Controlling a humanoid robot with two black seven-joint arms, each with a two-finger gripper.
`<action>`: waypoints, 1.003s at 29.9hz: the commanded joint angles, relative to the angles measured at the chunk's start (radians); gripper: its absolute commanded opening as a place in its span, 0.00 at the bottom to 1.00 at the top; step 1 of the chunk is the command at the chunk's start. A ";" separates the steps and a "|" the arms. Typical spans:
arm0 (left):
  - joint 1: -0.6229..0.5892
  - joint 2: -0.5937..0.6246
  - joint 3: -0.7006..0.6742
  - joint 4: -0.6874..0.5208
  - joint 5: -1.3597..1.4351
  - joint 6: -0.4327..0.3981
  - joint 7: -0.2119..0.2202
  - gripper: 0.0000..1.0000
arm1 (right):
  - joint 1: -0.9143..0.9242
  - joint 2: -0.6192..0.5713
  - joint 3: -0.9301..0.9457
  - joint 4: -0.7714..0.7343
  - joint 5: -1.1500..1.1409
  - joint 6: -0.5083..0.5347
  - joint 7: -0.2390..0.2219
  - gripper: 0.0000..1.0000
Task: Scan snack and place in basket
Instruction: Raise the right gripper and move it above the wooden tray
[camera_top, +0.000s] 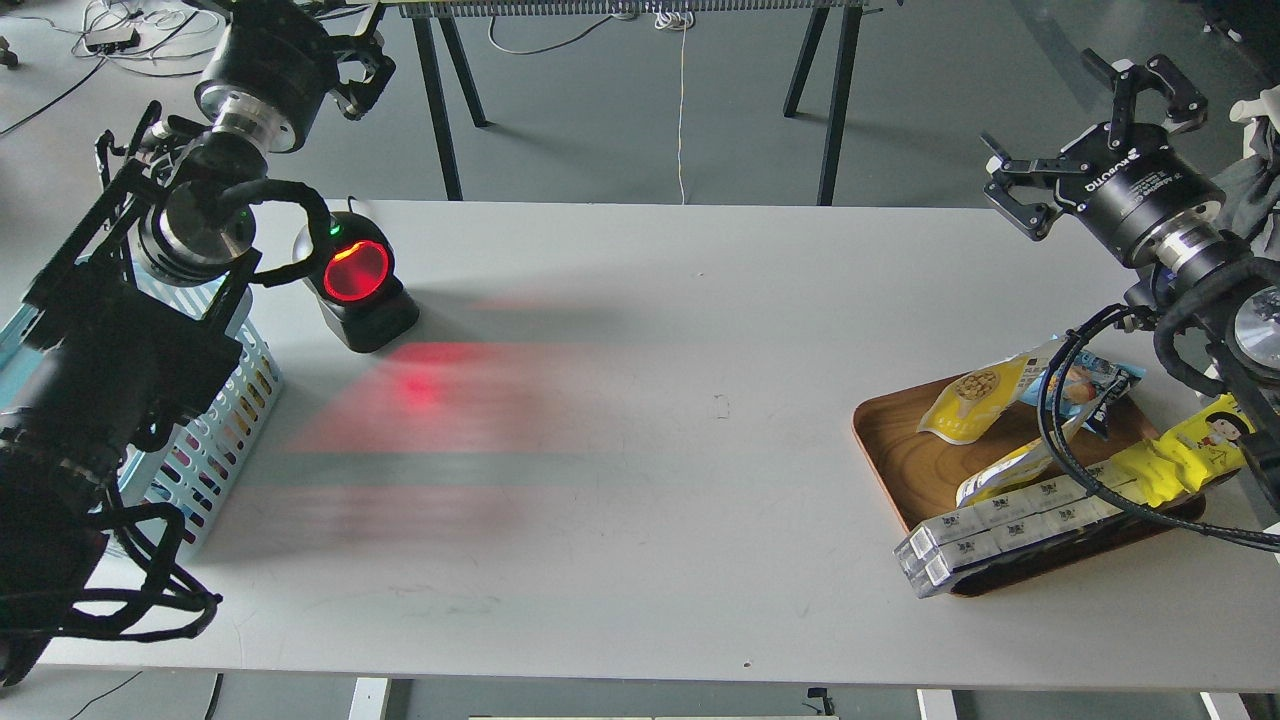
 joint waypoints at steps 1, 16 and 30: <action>0.000 0.000 0.000 0.000 0.008 0.008 -0.001 1.00 | 0.003 0.006 -0.001 -0.001 -0.004 -0.006 -0.002 0.99; 0.017 0.023 -0.001 0.024 -0.004 0.013 -0.012 1.00 | 0.010 -0.059 -0.049 0.025 -0.006 -0.008 -0.005 0.99; 0.016 0.027 0.000 0.023 0.000 0.005 -0.026 1.00 | 0.167 -0.451 -0.329 0.302 -0.001 -0.101 -0.050 0.99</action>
